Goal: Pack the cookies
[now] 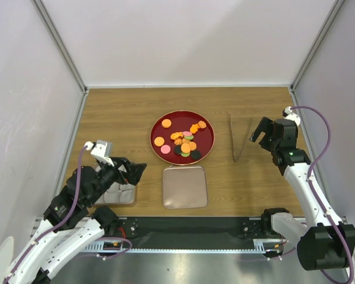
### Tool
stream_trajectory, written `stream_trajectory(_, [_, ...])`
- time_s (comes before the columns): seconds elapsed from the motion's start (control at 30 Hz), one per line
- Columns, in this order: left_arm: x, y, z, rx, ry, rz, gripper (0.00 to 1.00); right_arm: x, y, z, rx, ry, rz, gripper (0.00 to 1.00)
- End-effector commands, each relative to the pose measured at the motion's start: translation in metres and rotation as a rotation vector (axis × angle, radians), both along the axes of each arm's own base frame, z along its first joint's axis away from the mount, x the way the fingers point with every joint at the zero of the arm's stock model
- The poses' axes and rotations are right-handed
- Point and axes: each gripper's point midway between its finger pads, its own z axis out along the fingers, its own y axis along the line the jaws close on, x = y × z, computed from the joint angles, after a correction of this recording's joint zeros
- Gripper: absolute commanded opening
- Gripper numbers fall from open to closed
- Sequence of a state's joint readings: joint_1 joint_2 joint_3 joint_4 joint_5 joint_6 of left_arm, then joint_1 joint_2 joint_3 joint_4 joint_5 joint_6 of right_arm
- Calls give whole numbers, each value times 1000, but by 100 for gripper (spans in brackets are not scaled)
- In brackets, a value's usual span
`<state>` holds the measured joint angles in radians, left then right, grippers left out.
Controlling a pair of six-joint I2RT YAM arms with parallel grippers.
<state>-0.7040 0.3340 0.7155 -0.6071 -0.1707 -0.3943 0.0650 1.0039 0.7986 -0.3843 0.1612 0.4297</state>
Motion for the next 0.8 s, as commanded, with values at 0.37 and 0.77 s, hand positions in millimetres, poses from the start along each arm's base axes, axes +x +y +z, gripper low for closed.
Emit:
stream_trajectory(0.37, [1,-6,7,-8,-35,-34,100,6,27,9,-94,-24,59,100])
stream_trajectory(0.77, [2,-10,5,1,-29,-49,100,45,65,-52,-158,127,154,100])
